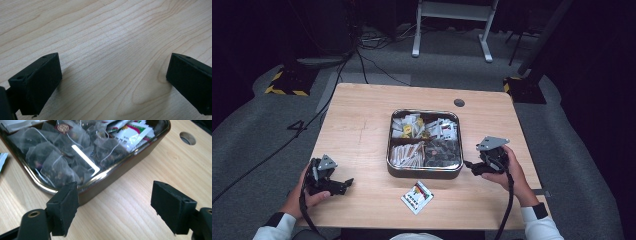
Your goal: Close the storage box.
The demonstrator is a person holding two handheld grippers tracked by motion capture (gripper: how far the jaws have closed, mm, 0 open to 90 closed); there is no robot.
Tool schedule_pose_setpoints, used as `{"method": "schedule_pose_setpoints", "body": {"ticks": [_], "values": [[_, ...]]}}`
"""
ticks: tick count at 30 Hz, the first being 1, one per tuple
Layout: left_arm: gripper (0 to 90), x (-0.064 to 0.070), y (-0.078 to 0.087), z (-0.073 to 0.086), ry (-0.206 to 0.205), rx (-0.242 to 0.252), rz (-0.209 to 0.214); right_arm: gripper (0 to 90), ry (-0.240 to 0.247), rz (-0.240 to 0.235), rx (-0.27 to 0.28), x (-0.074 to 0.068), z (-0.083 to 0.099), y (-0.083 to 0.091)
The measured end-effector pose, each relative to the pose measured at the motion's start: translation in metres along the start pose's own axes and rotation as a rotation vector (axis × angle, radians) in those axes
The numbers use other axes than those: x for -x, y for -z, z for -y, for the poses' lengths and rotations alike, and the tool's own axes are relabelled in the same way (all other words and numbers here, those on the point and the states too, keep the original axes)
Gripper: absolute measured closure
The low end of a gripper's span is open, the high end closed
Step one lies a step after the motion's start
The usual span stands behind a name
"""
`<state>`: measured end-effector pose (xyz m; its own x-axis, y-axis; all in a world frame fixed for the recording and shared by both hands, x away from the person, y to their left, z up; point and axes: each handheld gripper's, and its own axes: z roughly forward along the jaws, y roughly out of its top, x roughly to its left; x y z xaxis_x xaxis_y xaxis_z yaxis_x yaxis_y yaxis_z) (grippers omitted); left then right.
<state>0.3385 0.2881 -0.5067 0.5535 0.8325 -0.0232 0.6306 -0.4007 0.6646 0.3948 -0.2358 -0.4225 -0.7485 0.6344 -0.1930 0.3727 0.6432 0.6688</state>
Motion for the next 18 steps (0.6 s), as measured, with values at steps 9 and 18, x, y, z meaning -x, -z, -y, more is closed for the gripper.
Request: {"method": "schedule_pose_setpoints", "body": {"ticks": [9,18], "values": [[0.4,0.0,0.0,0.0,0.0,0.0,0.001,22.5,-0.018,-0.006,-0.025,0.002,0.023,0.001],[0.3,0.0,0.0,0.0,0.0,0.0,0.0,21.8,-0.023,0.016,-0.071,0.006,0.049,-0.003]]}}
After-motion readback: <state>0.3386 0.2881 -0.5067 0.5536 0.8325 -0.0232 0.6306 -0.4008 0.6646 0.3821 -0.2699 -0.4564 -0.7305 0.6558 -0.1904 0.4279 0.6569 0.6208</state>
